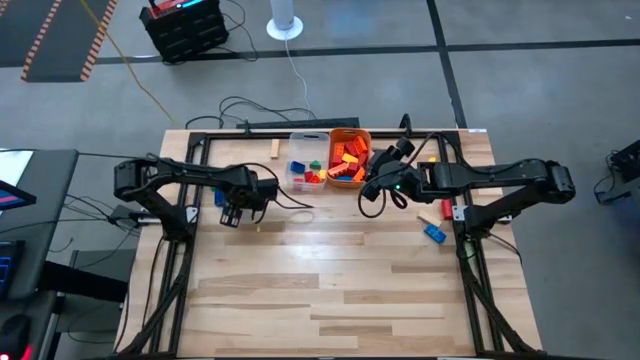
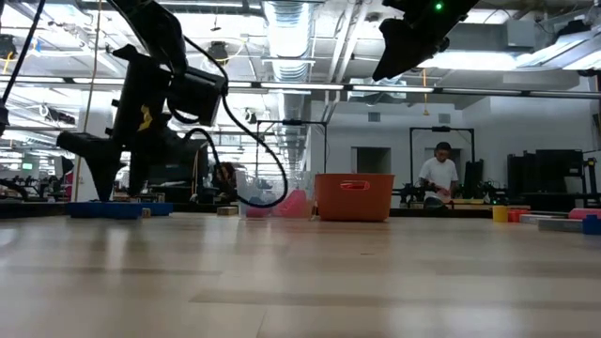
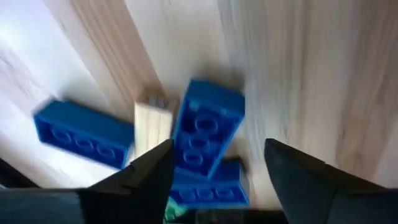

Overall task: Sort blocks by size
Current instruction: Put the blue rectangle game piece into the orange bin

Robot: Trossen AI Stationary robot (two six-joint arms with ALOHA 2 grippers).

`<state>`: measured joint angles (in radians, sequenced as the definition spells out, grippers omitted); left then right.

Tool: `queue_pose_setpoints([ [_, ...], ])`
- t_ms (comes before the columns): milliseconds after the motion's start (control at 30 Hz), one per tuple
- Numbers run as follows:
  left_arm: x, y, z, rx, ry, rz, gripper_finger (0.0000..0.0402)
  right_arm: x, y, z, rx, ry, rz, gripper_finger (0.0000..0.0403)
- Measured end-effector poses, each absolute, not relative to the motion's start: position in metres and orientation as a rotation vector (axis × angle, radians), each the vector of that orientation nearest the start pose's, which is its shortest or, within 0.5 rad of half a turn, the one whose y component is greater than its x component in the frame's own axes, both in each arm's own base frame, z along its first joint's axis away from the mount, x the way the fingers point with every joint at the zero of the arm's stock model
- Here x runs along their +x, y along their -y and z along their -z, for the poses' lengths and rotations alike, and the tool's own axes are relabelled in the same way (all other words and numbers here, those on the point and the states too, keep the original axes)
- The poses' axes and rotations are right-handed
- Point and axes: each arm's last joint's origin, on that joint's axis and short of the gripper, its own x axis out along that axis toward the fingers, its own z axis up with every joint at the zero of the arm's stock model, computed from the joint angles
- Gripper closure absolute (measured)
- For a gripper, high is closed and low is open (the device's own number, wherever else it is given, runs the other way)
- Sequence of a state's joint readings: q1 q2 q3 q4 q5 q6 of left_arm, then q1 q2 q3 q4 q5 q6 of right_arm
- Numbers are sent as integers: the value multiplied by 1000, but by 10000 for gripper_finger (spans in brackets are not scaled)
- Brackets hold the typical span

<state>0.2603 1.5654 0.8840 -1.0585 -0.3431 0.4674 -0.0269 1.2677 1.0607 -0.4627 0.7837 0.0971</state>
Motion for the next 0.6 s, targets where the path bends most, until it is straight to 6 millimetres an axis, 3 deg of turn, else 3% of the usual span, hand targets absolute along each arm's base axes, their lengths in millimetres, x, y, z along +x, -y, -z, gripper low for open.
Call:
queue_pose_setpoints([
  [200,225,-66,-165,468,-1792,30,122,262,27,-309,-165,-600,808,143],
  [600,215,-68,-143,504,-1786,129,135,262,27,-309,-166,-600,808,143],
])
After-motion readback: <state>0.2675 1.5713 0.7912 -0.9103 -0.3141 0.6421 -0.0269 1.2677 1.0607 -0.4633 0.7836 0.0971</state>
